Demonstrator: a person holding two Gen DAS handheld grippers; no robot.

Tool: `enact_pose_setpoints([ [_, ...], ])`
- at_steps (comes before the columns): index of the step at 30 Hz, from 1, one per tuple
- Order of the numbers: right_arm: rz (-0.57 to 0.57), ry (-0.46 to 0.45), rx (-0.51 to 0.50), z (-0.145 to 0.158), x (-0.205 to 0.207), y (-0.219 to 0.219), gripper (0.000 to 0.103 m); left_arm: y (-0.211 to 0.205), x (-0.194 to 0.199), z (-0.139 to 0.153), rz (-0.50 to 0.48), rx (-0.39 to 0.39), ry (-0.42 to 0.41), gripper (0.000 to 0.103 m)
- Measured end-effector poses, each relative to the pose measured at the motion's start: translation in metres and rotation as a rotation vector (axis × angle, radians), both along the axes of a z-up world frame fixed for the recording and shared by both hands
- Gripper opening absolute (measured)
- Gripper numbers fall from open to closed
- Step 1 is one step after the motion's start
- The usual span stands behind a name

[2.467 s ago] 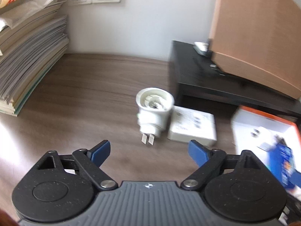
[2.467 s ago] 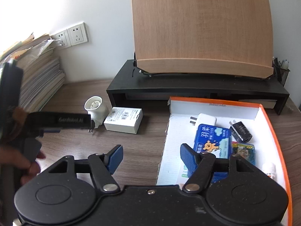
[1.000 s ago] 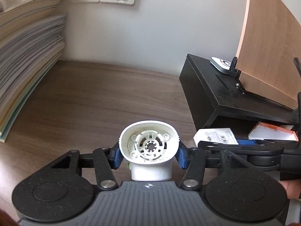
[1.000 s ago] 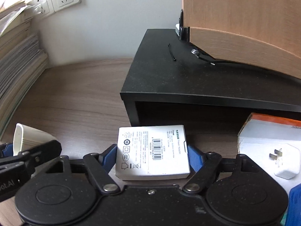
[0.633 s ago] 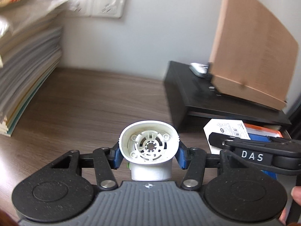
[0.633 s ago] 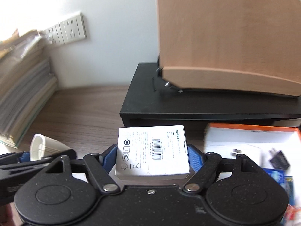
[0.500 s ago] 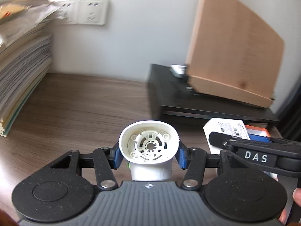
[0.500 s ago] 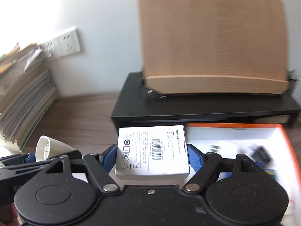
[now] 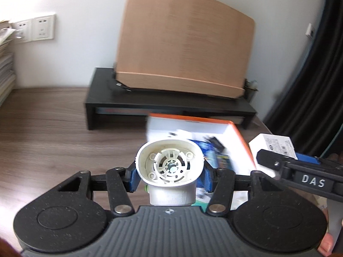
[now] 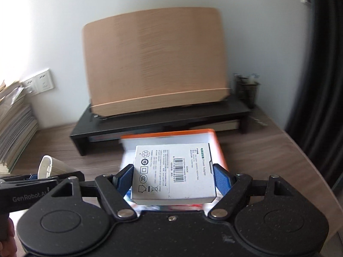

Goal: Organize rigid objects
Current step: 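Carry the white plug adapter with the left tool while the right tool carries the white box over the box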

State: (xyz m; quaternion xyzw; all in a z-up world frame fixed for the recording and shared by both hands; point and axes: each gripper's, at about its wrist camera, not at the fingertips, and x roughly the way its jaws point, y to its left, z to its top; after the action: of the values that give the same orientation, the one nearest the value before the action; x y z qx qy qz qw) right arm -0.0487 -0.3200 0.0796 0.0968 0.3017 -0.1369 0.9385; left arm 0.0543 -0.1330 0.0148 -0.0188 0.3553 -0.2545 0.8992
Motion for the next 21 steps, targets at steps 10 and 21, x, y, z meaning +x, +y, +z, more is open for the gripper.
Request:
enact_pose_setpoints([
  [10, 0.000, -0.015, 0.047, -0.004, -0.034, -0.035, 0.092, -0.050, -0.034, -0.009, -0.061, 0.031, -0.002, 0.055],
  [21, 0.074, -0.018, 0.050, -0.006, -0.027, -0.040, 0.092, -0.070, -0.048, -0.017, -0.050, 0.087, 0.016, 0.055],
])
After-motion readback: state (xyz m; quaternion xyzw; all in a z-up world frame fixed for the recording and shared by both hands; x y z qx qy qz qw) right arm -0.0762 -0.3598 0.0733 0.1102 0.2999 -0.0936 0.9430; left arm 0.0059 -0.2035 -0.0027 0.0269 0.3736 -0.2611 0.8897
